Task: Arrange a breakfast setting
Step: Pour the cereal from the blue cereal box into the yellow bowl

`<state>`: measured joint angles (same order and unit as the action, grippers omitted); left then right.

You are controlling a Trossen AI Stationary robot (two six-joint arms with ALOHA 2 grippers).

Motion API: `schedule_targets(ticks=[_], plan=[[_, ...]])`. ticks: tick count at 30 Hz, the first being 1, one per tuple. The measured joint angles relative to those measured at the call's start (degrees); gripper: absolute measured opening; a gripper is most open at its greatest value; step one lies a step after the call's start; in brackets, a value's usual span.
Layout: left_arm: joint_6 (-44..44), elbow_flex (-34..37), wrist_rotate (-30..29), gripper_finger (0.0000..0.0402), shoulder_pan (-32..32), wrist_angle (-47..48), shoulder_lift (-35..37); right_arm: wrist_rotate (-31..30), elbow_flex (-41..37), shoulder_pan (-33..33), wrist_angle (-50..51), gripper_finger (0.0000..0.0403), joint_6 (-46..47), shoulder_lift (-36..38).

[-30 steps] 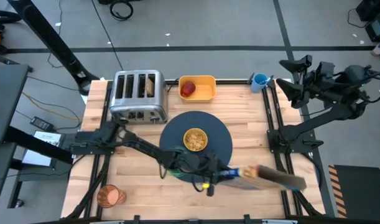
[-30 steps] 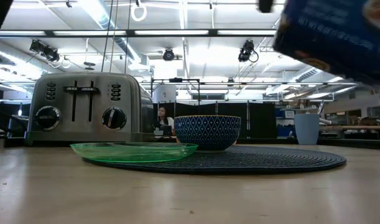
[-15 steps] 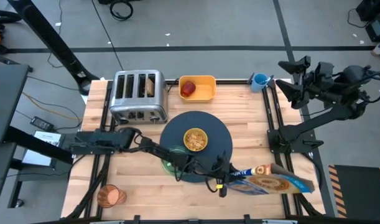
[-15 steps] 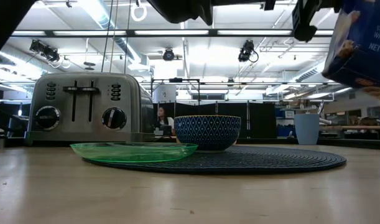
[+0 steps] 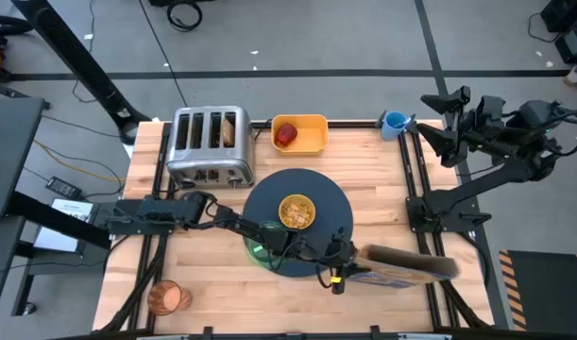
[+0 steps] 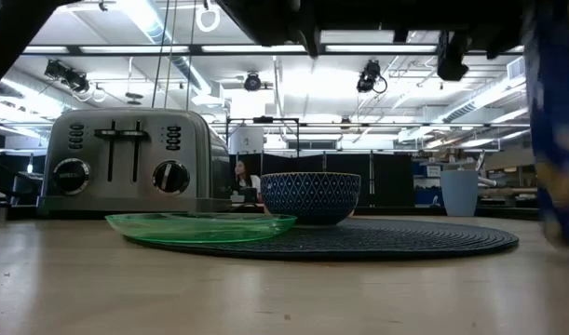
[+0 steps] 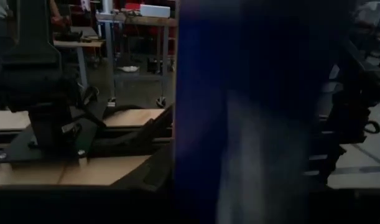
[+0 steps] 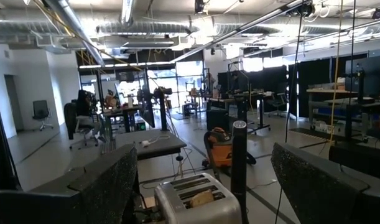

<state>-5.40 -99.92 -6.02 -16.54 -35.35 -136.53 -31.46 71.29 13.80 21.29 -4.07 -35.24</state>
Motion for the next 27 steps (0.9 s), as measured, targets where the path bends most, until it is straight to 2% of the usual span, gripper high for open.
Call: schedule_targets(ticks=[3, 6, 9, 12, 17, 23, 27], plan=[[-0.95, 0.07, 3.03, 0.0167, 0.57, 0.00, -0.48, -0.18, 0.00, 0.00, 1.31, 0.0374, -0.03, 0.00], [0.50, 0.00, 3.59, 0.0184, 0.69, 0.73, -0.39, -0.27, -0.02, 0.00, 2.66, 0.0374, -0.01, 0.00], [2.55, 0.02, 4.67, 0.0188, 0.62, -0.60, -0.39, -0.31, -0.02, 0.00, 2.82, 0.0374, -0.18, 0.00], [2.78, 0.00, 7.62, 0.0169, 0.62, -0.77, -0.32, -0.40, -0.02, 0.00, 2.85, 0.0374, -0.49, 0.00], [4.15, 0.00, 11.47, 0.0112, 0.60, -2.58, -0.32, -0.63, -0.02, 0.00, 2.85, 0.0374, -0.55, 0.00], [4.85, 0.02, 11.81, 0.0063, 0.65, -5.89, -0.37, -0.65, -0.02, 0.00, 2.89, 0.0374, -0.25, 0.00], [6.37, 0.02, 11.37, 0.0051, 1.15, -6.49, -0.36, -0.66, -0.02, -0.25, 2.89, 0.0374, -0.48, -0.03]])
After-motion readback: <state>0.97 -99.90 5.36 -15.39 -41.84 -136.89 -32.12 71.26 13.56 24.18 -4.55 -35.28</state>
